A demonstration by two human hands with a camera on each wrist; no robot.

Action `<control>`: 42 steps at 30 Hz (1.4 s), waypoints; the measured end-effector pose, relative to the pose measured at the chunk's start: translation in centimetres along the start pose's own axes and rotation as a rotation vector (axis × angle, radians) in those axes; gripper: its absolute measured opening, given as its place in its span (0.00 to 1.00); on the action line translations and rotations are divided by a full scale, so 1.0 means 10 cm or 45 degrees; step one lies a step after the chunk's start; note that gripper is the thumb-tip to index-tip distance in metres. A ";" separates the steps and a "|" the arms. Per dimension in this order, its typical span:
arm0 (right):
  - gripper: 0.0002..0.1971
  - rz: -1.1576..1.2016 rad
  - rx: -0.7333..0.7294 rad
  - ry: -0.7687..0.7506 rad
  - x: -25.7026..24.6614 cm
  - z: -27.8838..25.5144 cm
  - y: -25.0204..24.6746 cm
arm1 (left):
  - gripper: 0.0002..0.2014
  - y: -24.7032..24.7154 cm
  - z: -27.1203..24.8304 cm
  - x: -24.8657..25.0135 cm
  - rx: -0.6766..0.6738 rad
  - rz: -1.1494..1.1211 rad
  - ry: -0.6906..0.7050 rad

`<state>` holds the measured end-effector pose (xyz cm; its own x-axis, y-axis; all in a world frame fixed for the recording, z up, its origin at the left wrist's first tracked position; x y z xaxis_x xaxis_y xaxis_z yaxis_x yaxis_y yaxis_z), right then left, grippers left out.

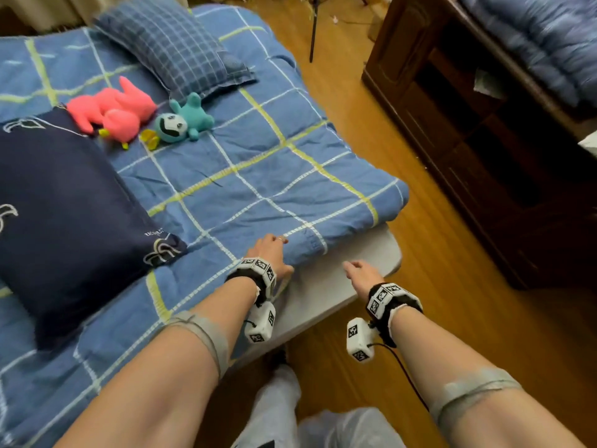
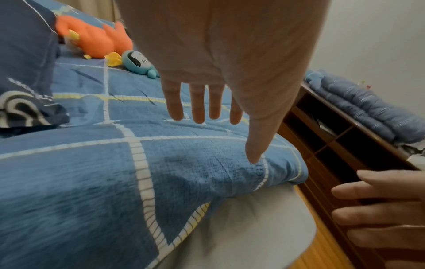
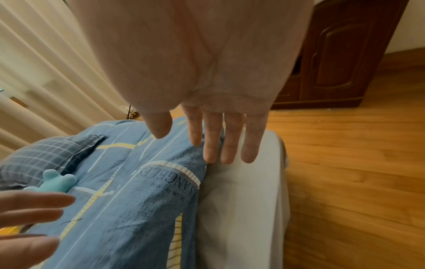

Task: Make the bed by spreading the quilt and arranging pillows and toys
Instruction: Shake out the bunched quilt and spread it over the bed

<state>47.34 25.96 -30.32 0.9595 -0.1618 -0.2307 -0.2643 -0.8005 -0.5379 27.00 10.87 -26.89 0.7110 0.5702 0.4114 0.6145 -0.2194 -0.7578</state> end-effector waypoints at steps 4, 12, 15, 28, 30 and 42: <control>0.45 0.101 -0.066 0.191 -0.12 0.90 0.17 | 0.50 0.16 0.53 -0.13 -0.149 0.198 -0.051; 0.31 0.267 -0.224 0.208 -0.93 1.62 0.10 | 0.10 0.22 1.03 -0.37 -0.125 0.203 -0.293; 0.26 0.178 -0.115 -0.061 -1.75 1.42 -0.30 | 0.08 -0.22 0.91 -0.47 0.137 0.029 -0.500; 0.53 -0.677 -0.319 -0.796 -2.75 1.39 0.16 | 0.61 0.32 1.07 -0.62 -0.148 -0.096 -0.554; 0.53 -0.608 -0.271 -0.784 -2.64 1.65 0.24 | 0.68 0.55 1.25 -0.78 -0.225 -0.037 -0.557; 0.25 -1.297 0.180 -0.973 -2.33 2.29 1.01 | 0.15 0.90 1.93 -1.43 -0.223 -0.039 -0.425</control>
<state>20.10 34.83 -48.97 0.4462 0.8938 -0.0451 0.5001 -0.2909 -0.8157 15.79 15.97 -49.35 0.5587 0.7990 0.2226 0.7033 -0.3141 -0.6378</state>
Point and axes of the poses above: each hand's wrist, its own z-axis towards the middle knuckle, its own y-axis out of the palm, x = y × z, the point moved 10 cm from there along z, towards the middle knuckle, and after that the axes turned 15 degrees about y, right-handed, at the moved point
